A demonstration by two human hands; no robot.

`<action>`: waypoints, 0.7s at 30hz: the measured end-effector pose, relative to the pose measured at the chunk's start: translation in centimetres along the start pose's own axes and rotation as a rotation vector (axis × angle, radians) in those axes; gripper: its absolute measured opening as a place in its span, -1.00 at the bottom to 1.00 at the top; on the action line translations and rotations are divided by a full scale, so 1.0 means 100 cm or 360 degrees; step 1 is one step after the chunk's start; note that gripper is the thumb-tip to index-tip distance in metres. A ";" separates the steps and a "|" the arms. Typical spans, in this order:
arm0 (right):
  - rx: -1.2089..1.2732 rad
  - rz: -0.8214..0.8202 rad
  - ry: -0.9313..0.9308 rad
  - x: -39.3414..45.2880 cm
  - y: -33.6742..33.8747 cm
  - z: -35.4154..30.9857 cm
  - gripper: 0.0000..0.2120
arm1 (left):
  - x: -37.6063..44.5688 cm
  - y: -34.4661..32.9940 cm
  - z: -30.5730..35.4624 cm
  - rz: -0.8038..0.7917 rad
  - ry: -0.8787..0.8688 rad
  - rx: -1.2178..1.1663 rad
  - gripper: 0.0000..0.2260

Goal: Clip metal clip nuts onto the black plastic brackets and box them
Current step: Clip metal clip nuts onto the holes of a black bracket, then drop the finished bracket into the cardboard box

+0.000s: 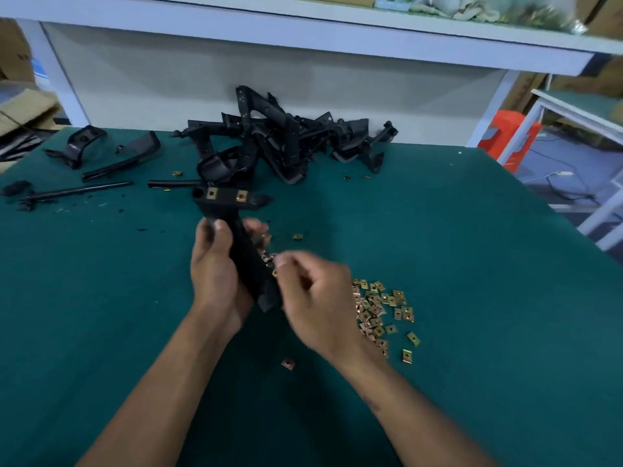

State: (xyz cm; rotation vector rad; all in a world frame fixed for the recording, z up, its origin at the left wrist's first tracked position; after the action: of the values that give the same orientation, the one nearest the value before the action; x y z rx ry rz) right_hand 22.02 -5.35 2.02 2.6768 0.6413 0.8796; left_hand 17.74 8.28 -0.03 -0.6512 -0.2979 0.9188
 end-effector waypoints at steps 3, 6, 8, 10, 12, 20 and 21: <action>-0.0459 -0.0189 0.0105 -0.012 -0.019 -0.008 -0.80 | 0.001 -0.003 0.003 -0.0068 0.0089 -0.0079 -0.77; 0.0042 -0.0171 -0.0157 -0.008 -0.018 -0.008 -0.91 | -0.015 -0.015 0.001 -0.0262 0.0167 0.0026 -0.66; 0.0337 -0.0047 -0.0287 -0.004 -0.001 -0.009 -0.91 | -0.036 -0.030 -0.003 -0.0490 0.0114 0.0277 -0.72; 0.0385 0.0196 -0.0355 -0.010 0.024 -0.004 -0.84 | -0.063 -0.046 -0.015 -0.0712 0.0149 0.0519 -0.79; 0.0575 0.0450 -0.0542 -0.034 0.057 0.008 -0.81 | -0.095 -0.062 -0.031 -0.0943 0.0248 0.0675 -0.81; 0.0735 0.1507 -0.0754 -0.192 0.220 0.015 -0.78 | -0.265 -0.142 -0.115 -0.1942 0.0266 0.1116 -0.78; 0.0633 0.1687 -0.0755 -0.211 0.242 0.014 -0.81 | -0.291 -0.154 -0.128 -0.1978 0.0257 0.1120 -0.78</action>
State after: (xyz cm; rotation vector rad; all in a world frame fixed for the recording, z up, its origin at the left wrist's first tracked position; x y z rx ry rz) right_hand 15.64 -36.70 -0.86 3.3631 -0.8794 0.2252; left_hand 17.00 -27.05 0.80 0.1723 -0.1591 -0.2537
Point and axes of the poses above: each hand's wrist, its own x-axis towards the middle knuckle, its own y-axis out of the back of the hand, z = x × y, the point moved 5 cm from there along x, towards the middle knuckle, and after that the axes turned 4 degrees about z, right-handed, at the moved point
